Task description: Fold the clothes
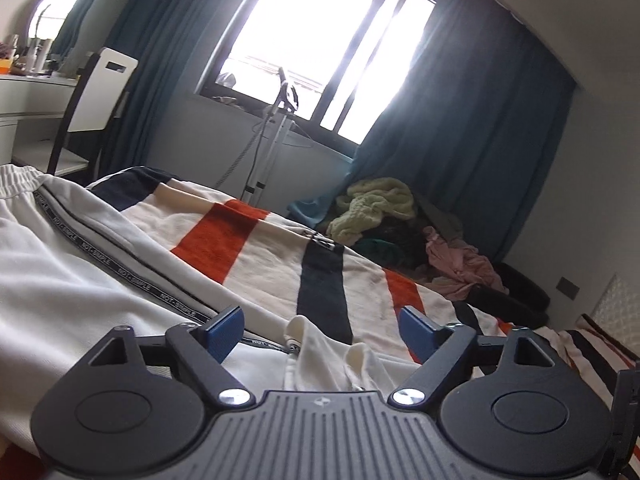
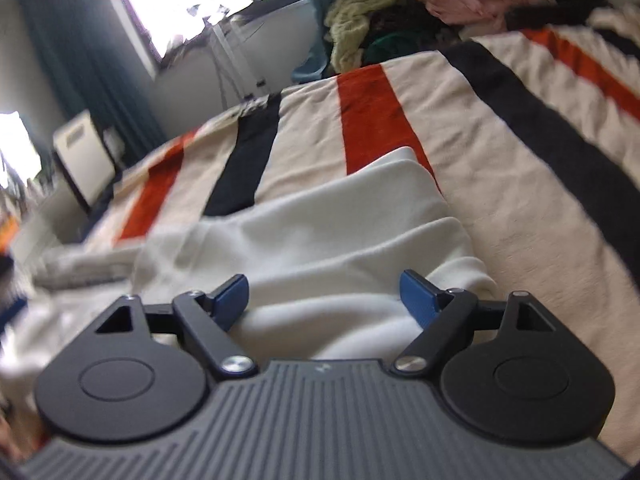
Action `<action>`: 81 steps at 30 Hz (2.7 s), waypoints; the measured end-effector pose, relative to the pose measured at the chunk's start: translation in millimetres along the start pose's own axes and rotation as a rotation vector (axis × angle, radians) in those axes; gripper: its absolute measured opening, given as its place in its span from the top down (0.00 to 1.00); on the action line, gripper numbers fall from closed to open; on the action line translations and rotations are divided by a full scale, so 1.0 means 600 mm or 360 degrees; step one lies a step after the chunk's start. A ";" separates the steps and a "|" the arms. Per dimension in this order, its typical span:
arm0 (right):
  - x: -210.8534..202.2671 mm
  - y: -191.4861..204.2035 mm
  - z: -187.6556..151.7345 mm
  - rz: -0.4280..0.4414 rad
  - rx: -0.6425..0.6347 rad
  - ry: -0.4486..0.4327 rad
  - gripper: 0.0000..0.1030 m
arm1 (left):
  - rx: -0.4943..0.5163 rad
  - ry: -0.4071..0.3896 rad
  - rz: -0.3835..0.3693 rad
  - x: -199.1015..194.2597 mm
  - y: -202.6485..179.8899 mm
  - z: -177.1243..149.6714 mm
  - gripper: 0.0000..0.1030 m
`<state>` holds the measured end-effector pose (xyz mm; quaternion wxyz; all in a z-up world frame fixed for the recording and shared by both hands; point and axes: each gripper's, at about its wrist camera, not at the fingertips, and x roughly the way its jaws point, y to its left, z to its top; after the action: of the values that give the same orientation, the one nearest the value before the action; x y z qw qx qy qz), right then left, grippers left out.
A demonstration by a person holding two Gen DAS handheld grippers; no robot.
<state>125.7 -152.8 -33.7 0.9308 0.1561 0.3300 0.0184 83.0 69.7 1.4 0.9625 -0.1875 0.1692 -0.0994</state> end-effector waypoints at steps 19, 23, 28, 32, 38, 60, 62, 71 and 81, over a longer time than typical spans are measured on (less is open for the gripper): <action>-0.018 -0.024 0.082 0.0375 0.0328 0.0088 0.16 | 0.0028 0.0508 -0.0449 0.061 -0.036 -0.076 0.44; 0.059 0.065 0.141 0.0490 0.0031 0.0307 0.19 | -0.0019 0.0569 -0.0440 0.083 -0.025 -0.084 0.52; 0.179 0.169 0.159 0.0361 -0.0258 0.0596 0.30 | -0.0086 0.0620 -0.0444 0.106 -0.006 -0.092 0.77; 0.228 0.181 0.154 0.0087 -0.0364 0.0658 0.54 | -0.0117 0.0630 -0.0516 0.117 0.009 -0.090 0.92; 0.184 0.168 0.183 0.0059 -0.0377 0.0468 0.90 | -0.0224 0.0571 -0.0624 0.123 0.028 -0.077 0.95; 0.177 0.175 0.164 0.0019 -0.0553 0.0259 0.83 | -0.0371 0.0640 -0.0473 0.166 0.061 -0.078 0.95; 0.151 0.155 0.160 0.0077 -0.0489 0.0233 0.44 | -0.0361 0.0633 -0.0458 0.177 0.067 -0.075 0.91; -0.024 0.069 0.120 0.0065 -0.0310 -0.0011 0.21 | -0.0087 0.0543 -0.0408 0.149 0.030 -0.063 0.42; -0.137 -0.140 0.061 0.0040 0.0505 -0.0009 0.21 | -0.0086 0.0540 -0.0406 0.061 0.011 -0.070 0.42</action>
<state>78.2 -254.1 17.5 0.8950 0.3055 0.3241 -0.0227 102.3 52.7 -48.2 0.8944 -0.2138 0.3063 -0.2460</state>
